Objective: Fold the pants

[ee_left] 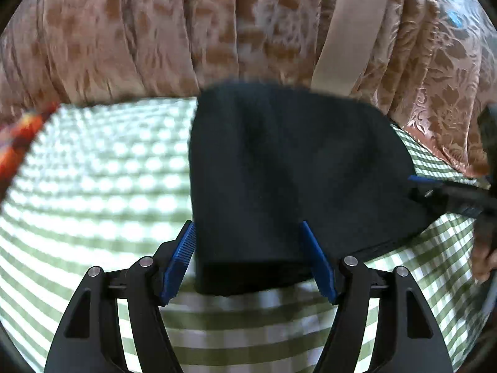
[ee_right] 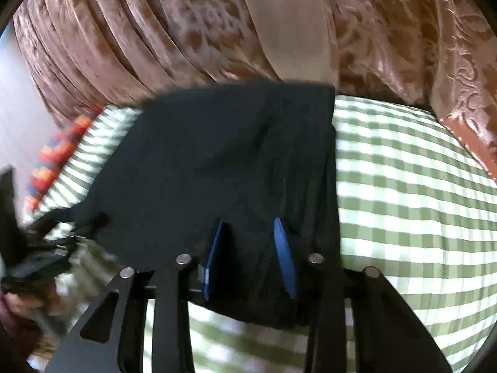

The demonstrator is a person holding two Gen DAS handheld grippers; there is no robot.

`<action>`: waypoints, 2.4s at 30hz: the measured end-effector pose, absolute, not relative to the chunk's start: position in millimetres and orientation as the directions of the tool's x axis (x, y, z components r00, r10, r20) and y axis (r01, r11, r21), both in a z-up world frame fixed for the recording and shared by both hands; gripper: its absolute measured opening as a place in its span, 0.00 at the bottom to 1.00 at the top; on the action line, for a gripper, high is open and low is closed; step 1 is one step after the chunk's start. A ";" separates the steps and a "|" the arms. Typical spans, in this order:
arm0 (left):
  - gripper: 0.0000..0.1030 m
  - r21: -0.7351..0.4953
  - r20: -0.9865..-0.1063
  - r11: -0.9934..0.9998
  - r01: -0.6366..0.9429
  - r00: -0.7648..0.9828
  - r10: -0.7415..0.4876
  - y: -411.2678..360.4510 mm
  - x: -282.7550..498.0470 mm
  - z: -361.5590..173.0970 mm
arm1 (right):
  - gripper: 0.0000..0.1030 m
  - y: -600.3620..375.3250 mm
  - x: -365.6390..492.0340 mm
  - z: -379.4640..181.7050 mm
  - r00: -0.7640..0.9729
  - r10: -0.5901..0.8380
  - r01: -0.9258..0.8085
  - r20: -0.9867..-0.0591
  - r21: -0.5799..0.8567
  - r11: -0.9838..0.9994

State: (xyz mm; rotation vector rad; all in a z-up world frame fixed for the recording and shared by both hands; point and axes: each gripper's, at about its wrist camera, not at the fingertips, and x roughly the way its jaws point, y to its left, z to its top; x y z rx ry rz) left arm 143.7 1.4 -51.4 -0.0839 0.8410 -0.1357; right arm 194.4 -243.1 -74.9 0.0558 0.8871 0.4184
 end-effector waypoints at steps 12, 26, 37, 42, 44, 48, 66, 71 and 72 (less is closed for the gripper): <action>0.80 -0.058 -0.667 0.998 -0.028 0.745 -0.018 -3.5 100.7 -4.8 | 0.64 -239.6 152.5 -32.6 0.668 0.329 -0.239 -0.668 0.227 0.944; 0.91 -0.054 -0.621 0.998 -0.043 0.784 0.000 -11.3 48.6 20.7 | 0.93 -213.3 84.5 -24.2 0.724 0.229 -0.190 -0.650 0.131 0.973; 0.96 -0.031 -0.630 0.998 -0.055 0.776 0.023 -17.2 23.8 21.9 | 0.97 -223.5 53.4 -22.9 0.746 0.177 -0.132 -0.642 0.118 0.984; 0.96 -0.027 -0.630 0.998 -0.054 0.776 0.025 -19.6 16.0 24.4 | 0.97 -223.3 47.2 -21.9 0.748 0.178 -0.133 -0.640 0.117 0.984; 0.96 -0.030 -0.628 0.998 -0.060 0.778 0.028 -19.2 13.9 25.7 | 0.97 -222.6 46.0 -21.5 0.749 0.177 -0.134 -0.638 0.115 0.984; 0.96 -0.017 -0.615 0.997 -0.077 0.787 0.050 -19.1 10.1 29.5 | 0.97 -220.9 41.0 -18.1 0.756 0.179 -0.139 -0.629 0.113 0.984; 0.96 -0.012 -0.604 0.996 -0.085 0.795 0.061 -17.7 7.2 34.3 | 0.97 -216.5 40.5 -16.5 0.756 0.193 -0.155 -0.625 0.114 0.981; 0.96 -0.010 -0.598 0.996 -0.086 0.799 0.063 -16.8 5.8 36.0 | 0.97 -215.0 39.8 -17.0 0.754 0.191 -0.155 -0.628 0.113 0.981; 0.96 -0.009 -0.598 0.996 -0.087 0.799 0.065 -17.6 5.7 35.9 | 0.97 -214.7 39.6 -16.8 0.755 0.191 -0.155 -0.627 0.112 0.982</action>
